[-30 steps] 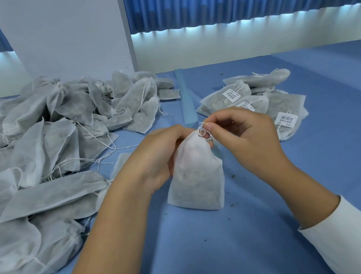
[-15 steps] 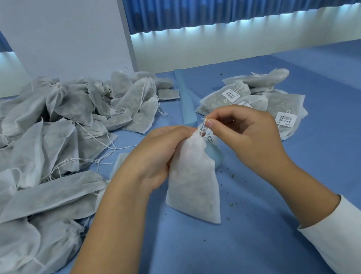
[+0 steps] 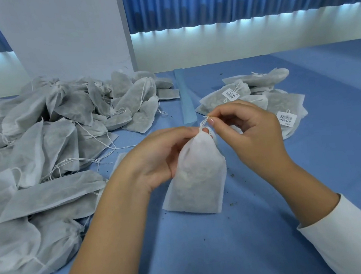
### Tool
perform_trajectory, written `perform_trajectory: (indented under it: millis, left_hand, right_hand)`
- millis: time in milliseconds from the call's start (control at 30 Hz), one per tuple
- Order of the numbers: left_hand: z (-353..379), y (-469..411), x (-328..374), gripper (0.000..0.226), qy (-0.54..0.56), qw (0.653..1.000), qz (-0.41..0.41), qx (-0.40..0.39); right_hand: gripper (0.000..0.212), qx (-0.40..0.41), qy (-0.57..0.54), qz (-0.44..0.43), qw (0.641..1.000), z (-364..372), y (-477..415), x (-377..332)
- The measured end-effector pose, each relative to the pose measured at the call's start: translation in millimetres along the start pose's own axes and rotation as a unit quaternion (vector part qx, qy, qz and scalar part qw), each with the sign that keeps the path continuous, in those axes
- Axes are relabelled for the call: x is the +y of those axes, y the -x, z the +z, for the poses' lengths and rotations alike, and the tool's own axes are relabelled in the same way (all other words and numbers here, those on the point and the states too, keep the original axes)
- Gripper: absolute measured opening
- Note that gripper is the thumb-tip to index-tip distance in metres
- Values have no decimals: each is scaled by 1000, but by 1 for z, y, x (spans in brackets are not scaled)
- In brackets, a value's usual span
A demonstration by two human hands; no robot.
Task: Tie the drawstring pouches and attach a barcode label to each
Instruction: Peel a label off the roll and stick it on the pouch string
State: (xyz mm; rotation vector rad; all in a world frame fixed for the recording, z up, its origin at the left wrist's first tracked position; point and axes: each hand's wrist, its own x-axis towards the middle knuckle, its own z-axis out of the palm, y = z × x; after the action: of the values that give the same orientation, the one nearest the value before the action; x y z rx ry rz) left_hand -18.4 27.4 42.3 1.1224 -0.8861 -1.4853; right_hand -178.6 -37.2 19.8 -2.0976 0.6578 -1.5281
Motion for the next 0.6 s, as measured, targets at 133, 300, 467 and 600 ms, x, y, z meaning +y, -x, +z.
perform_trajectory:
  millis: [133,300,467,600]
  left_hand:
    - [1,1,-1,11,2,999,20,27]
    - [-1,-1,-1,10,34,996,29,73]
    - [-3,-2,-1,12,67,995,11,70]
    - [-3,-1,1,10,78,995,6,60]
  right_hand:
    - [10,3,-5,-9,1000,0,0,1]
    - [13,3,-15,-7,1000,1,0,2]
    - [11,0,-23,-3,1000,1,-1,2]
    - [13,-1,-32,4,999,1,-1,1]
